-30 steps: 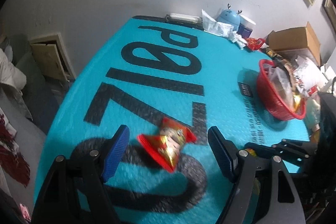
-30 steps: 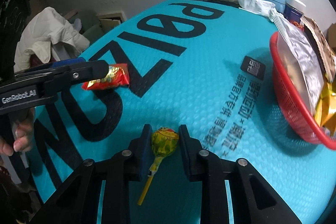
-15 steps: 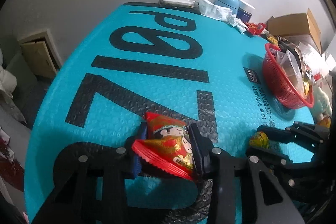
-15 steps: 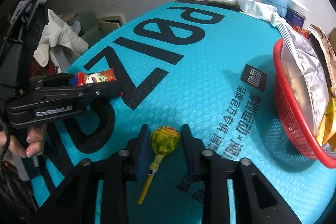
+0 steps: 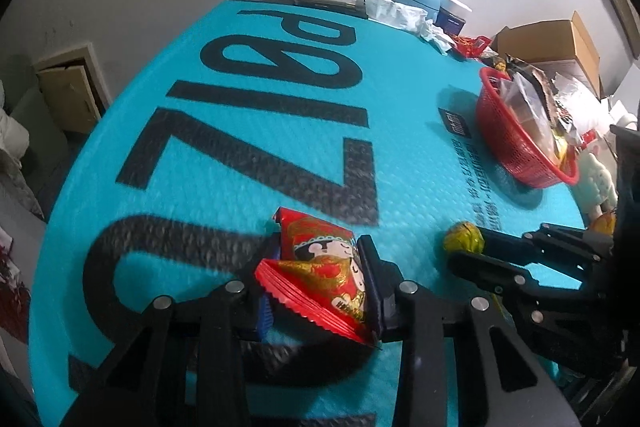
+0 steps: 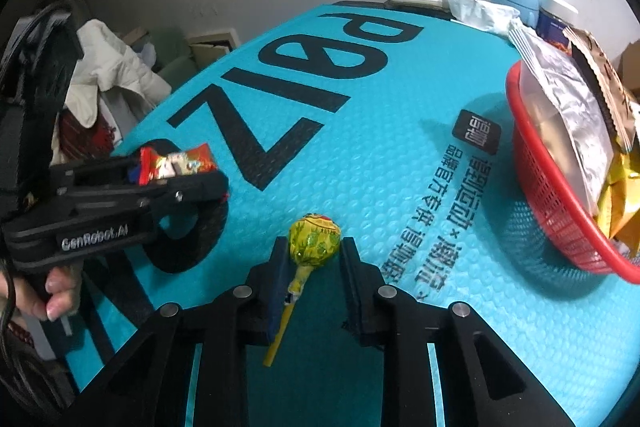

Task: Organize snacks
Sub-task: 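Grasp the red-gold candy packet with the left gripper while the right gripper holds the lollipop, then carry the candy packet with the left gripper while the right gripper carries the lollipop to the basket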

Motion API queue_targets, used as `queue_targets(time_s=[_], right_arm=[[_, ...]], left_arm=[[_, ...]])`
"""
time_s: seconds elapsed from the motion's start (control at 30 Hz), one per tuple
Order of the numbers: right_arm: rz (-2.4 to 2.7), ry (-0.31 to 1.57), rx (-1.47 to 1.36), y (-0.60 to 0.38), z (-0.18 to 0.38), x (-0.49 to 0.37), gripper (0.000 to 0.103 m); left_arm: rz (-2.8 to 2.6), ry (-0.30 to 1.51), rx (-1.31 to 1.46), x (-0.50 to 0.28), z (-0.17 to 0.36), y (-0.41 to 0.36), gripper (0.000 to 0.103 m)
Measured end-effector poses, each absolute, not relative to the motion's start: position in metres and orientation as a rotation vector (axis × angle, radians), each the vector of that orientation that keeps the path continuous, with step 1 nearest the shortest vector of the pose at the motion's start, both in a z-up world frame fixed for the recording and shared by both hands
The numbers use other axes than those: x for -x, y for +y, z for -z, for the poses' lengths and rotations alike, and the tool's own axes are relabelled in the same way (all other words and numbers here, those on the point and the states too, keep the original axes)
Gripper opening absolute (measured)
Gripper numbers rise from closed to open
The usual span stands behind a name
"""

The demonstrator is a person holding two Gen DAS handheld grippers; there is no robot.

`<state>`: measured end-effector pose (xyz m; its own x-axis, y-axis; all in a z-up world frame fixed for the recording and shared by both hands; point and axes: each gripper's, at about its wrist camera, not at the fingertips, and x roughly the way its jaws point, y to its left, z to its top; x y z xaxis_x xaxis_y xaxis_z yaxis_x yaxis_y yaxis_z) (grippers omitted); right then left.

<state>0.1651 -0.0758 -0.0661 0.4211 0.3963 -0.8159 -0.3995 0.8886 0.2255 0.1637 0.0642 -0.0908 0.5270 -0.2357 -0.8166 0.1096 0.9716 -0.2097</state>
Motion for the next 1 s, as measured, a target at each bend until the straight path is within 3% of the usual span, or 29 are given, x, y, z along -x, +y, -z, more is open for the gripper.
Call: queue_targets(time_s=[1.0], right_arm=[[-0.538, 0.927, -0.062, -0.113, 0.017, -0.083, 0.025]], left_arm=[[0.276, 0.924, 0.146, -0.08, 0.044, 0.015, 0.035]])
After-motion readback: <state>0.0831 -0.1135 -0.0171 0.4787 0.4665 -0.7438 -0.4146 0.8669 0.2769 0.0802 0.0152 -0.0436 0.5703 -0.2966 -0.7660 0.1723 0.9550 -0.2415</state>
